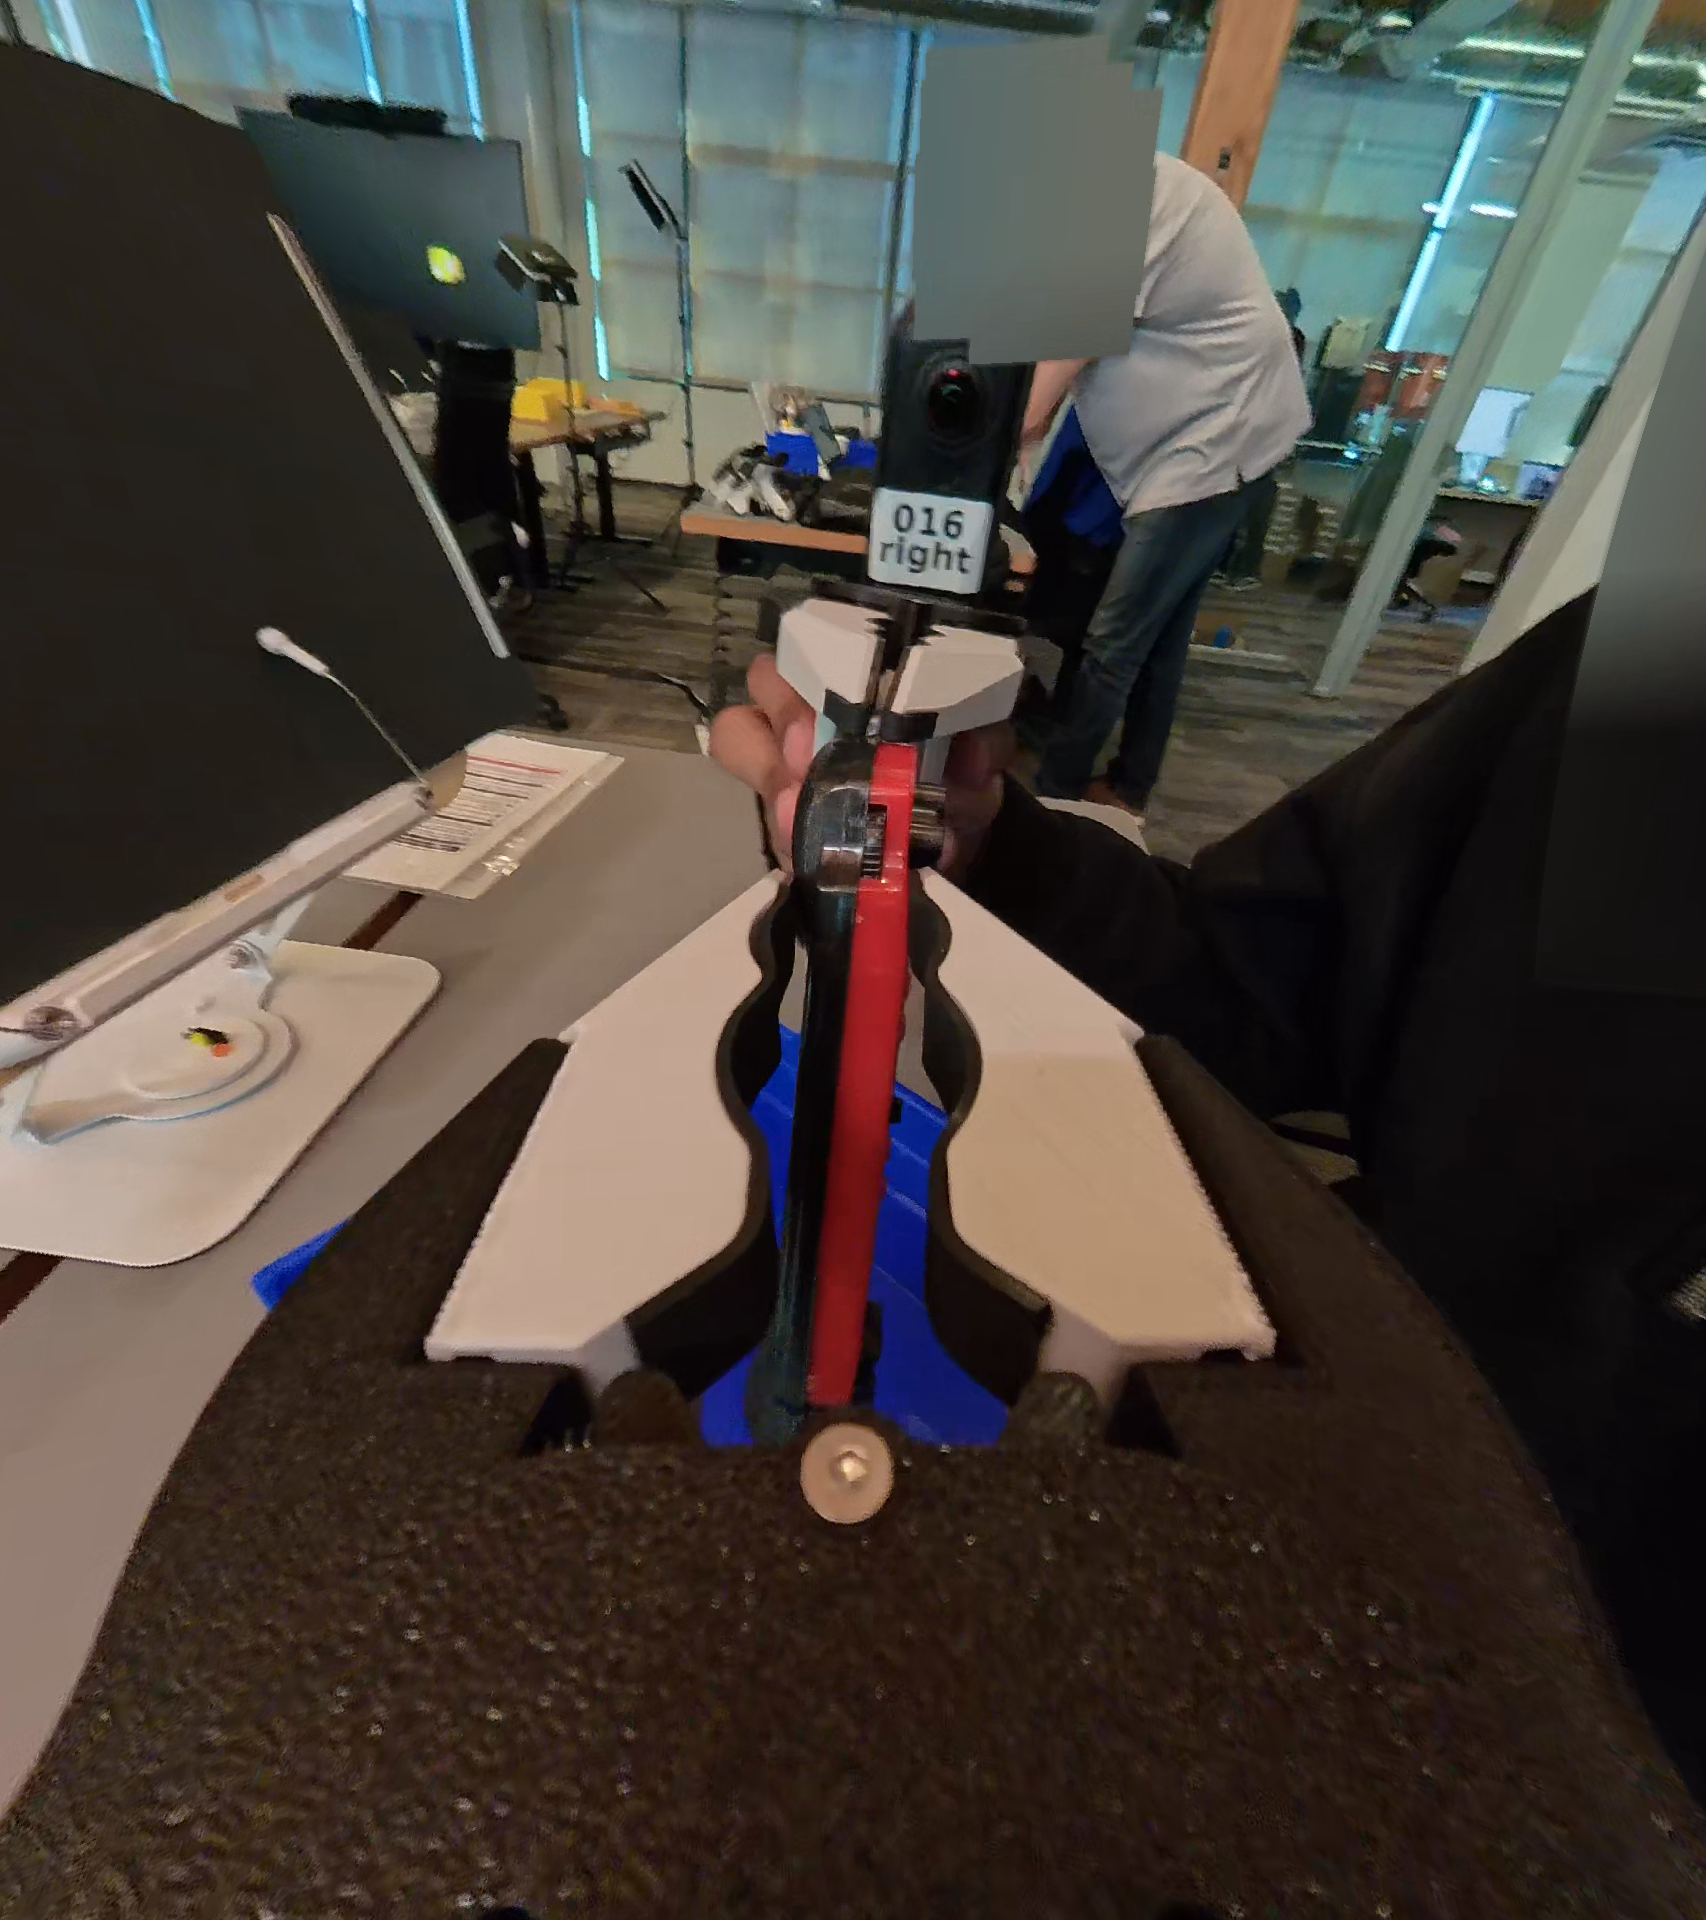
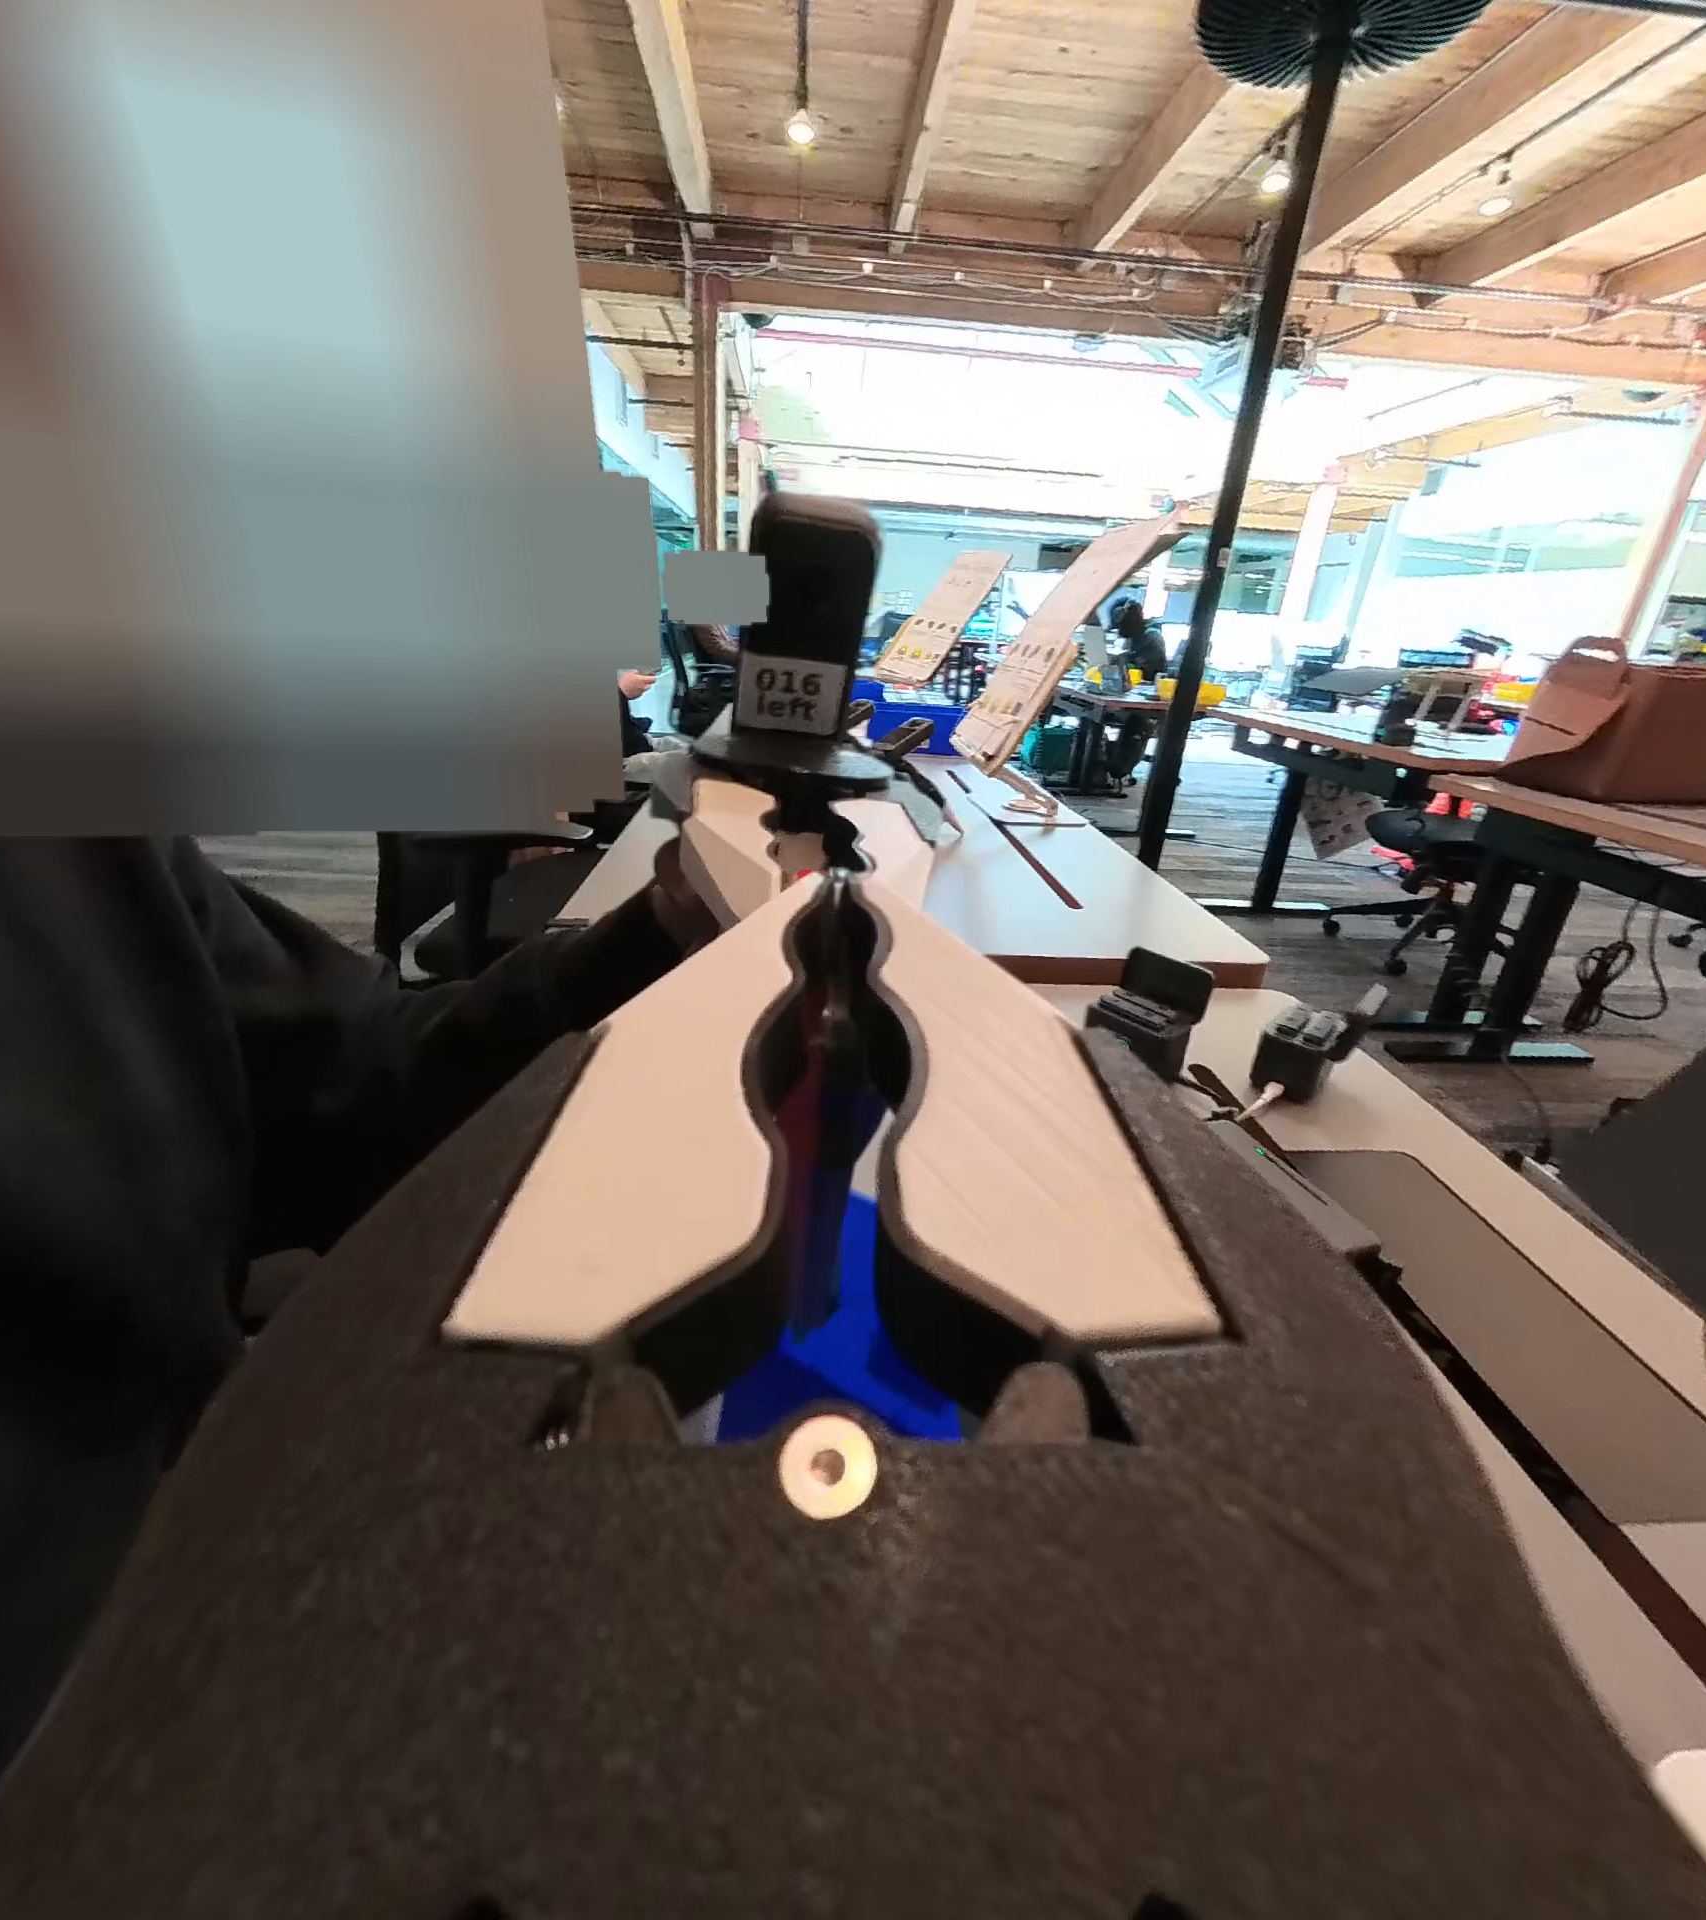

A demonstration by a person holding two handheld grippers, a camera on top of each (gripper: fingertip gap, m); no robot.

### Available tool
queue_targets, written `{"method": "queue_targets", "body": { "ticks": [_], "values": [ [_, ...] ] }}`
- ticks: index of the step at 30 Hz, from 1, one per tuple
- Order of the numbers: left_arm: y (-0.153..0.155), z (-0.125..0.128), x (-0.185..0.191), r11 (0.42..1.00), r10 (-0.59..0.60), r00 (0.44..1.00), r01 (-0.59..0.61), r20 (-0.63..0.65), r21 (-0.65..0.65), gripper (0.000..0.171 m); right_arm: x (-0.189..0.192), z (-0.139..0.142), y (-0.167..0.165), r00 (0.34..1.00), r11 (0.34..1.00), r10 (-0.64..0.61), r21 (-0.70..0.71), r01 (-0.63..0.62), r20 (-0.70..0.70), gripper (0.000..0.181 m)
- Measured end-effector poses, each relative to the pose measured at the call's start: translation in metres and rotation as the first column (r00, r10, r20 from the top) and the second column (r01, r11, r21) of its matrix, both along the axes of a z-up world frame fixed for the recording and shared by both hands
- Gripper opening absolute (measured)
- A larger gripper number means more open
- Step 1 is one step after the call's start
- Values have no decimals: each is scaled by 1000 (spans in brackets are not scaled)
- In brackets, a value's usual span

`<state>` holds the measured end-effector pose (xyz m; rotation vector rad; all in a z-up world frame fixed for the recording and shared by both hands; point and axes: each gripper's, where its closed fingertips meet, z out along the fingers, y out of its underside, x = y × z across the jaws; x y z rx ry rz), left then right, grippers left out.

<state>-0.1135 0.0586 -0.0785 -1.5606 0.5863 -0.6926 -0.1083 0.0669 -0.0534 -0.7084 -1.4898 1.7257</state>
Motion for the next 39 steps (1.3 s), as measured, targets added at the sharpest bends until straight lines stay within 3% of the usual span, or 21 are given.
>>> {"method": "queue_targets", "body": {
  "ticks": [4, 8, 12, 15, 19, 22, 24, 26, 29, 33, 36, 39],
  "values": [
    [15, 13, -23, 965, 225, 974, -223, 4, 140, 39, -17, -4, 20, 985, 985, -166, -27, 168, 56, 1],
    [30, -1, -38, 883, 467, 880, -461, -79, 87, 44, -29, -14, 48, 938, 940, -318, -82, 330, 136, 1],
    [36, -44, -37, 734, 676, 716, -676, -173, 70, 44, -33, -32, 46, 914, 927, -348, -69, 369, 206, 1],
    [28, -76, -22, 681, 722, 656, -731, -220, 52, 47, -33, -61, 27, 891, 924, -380, 73, 374, 248, 1],
    [-6, -107, -18, 676, 700, 670, -734, -249, -74, 48, -23, -94, 10, 866, 906, -402, 264, 330, 298, 1],
    [-32, -128, -36, 615, 722, 637, -770, -272, -170, 47, -19, -113, 0, 853, 888, -393, 384, 255, 343, 1],
    [-41, -134, -35, 625, 707, 671, -741, -224, -246, 48, -17, -120, -3, 848, 885, -382, 409, 221, 368, 1],
    [-45, -134, -28, 653, 693, 710, -691, -122, -311, 48, -17, -116, -5, 857, 914, -345, 343, 215, 384, 1],
    [-46, -124, -11, 739, 634, 773, -593, 31, -319, 48, -11, -96, -3, 891, 971, -238, 115, 210, 386, 1],
    [-37, -114, -12, 721, 668, 744, -655, -23, -227, 47, -1, -75, -6, 931, 977, -110, -135, 166, 348, 1],
    [-28, -109, 1, 742, 646, 758, -652, -96, -157, 47, 4, -76, -19, 943, 982, -99, -123, 144, 317, 1],
    [-26, -104, 22, 820, 549, 835, -534, 22, -206, 61, 6, -86, -23, 938, 985, -134, -62, 162, 319, 2]
  ]
}}
